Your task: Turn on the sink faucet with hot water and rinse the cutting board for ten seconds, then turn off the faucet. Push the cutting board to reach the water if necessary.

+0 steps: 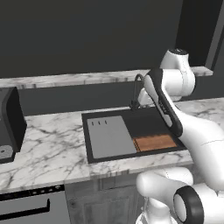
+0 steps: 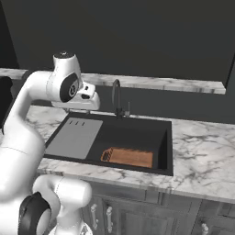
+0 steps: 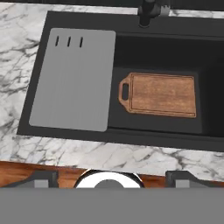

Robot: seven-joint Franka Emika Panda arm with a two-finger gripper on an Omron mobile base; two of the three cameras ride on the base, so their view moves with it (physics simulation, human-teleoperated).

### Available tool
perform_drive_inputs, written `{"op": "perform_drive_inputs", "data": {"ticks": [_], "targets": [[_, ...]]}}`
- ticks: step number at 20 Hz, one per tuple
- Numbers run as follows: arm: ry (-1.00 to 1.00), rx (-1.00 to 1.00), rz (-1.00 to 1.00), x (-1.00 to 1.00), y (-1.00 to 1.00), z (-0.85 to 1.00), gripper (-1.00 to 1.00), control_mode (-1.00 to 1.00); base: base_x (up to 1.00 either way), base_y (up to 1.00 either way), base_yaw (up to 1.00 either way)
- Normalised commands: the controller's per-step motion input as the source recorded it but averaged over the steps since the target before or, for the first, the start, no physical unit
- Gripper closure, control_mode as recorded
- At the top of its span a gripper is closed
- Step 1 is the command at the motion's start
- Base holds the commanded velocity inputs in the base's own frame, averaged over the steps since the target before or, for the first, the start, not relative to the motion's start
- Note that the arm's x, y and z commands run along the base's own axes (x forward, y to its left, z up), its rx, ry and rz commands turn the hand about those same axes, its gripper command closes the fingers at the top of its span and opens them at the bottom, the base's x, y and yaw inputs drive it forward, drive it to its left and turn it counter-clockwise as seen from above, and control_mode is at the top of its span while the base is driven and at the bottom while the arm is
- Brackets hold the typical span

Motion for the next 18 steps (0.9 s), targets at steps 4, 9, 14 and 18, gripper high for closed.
{"op": "perform_drive_inputs", "data": {"ticks": [4, 9, 14, 18], "targets": [[-0.23, 0.0, 0.02, -0.31, -0.61, -0.04, -1.0, -1.0, 0.0, 0.0, 0.0], [-0.27, 0.04, 0.05, -0.08, -0.76, -0.09, -1.0, -1.0, 0.0, 0.0, 0.0], [-0.28, 0.07, 0.1, 0.02, -0.7, -0.1, -1.0, -1.0, 0.0, 0.0, 0.0], [-0.26, 0.06, 0.12, 0.18, -0.6, -0.11, -1.0, -1.0, 0.0, 0.0, 0.0]]}}
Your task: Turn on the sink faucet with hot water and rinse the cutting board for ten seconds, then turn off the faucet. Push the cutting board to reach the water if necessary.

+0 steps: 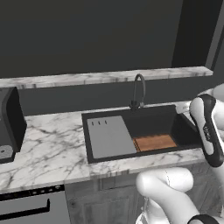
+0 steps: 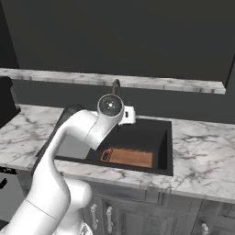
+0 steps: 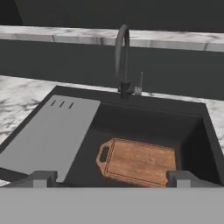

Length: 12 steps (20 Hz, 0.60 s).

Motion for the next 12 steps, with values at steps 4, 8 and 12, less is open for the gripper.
{"op": "perform_drive_inputs", "data": {"ticks": [4, 8, 12], "targets": [[-0.25, 0.05, 0.12, 0.22, -0.54, -0.12, -1.0, -1.0, 0.0, 0.0, 0.0], [-0.21, 0.04, 0.12, 0.28, -0.52, -0.17, -1.0, -1.0, 0.0, 0.0, 0.0], [-0.17, 0.04, 0.08, 0.35, -0.41, -0.1, -1.0, -1.0, 0.0, 0.0, 0.0]]}}
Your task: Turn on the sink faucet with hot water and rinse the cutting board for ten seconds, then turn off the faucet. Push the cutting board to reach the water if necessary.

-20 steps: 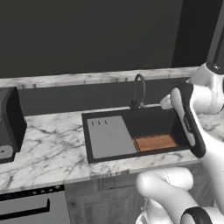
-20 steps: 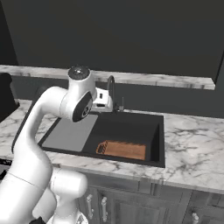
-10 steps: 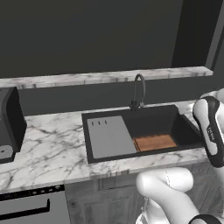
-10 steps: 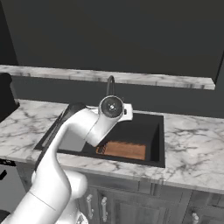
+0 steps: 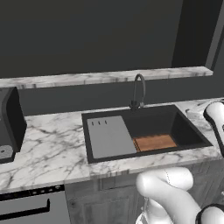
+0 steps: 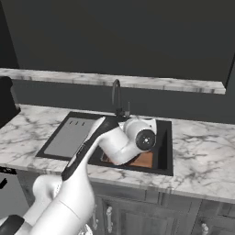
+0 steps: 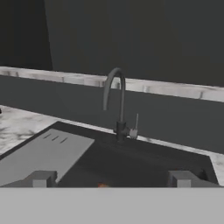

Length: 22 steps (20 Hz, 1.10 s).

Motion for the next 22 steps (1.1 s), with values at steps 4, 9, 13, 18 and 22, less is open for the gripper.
{"op": "perform_drive_inputs", "data": {"ticks": [4, 9, 13, 18, 22], "targets": [[-0.1, 0.03, 0.03, 0.4, -0.21, -0.05, -1.0, -1.0, 0.0, 0.0, 0.0], [-0.04, 0.02, 0.0, 0.45, -0.05, -0.01, -1.0, -1.0, 0.0, 0.0, 0.0], [-0.01, 0.0, 0.0, 0.48, 0.0, -0.05, -1.0, -1.0, 0.0, 0.0, 0.0], [0.0, 0.0, 0.0, 0.47, 0.0, -0.16, -1.0, -1.0, 0.0, 0.0, 0.0], [-0.01, 0.0, 0.0, 0.39, 0.0, -0.3, -1.0, -1.0, 0.0, 0.0, 0.0]]}}
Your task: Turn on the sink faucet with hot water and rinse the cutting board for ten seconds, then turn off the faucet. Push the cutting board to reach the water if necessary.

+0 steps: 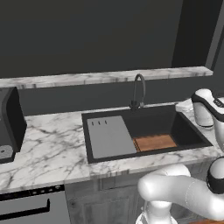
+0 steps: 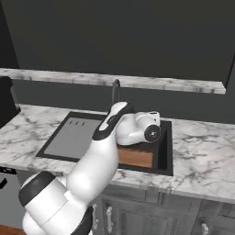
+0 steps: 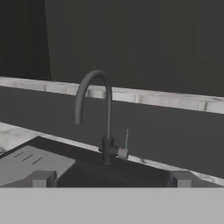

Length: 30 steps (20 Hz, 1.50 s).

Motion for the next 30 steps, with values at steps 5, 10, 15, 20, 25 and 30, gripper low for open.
{"op": "perform_drive_inputs", "data": {"ticks": [5, 10, 15, 20, 25, 30], "targets": [[-0.05, 0.0, 0.0, 0.23, 0.0, -0.39, -1.0, -1.0, 0.0, 0.0, 0.0], [-0.09, 0.0, 0.0, 0.11, 0.0, -0.33, -1.0, -1.0, 0.0, 0.0, 0.0], [-0.04, 0.0, 0.0, 0.15, 0.0, -0.13, -1.0, -1.0, 0.0, 0.0, 0.0], [0.0, 0.0, 0.0, 0.23, 0.05, -0.05, -1.0, -1.0, 0.0, 0.0, 0.0], [0.0, 0.0, 0.0, 0.27, 0.05, 0.0, -1.0, -1.0, 0.0, 0.0, 0.0], [0.0, 0.0, 0.0, 0.26, 0.0, 0.0, -1.0, -1.0, 0.0, 0.0, 0.0]]}}
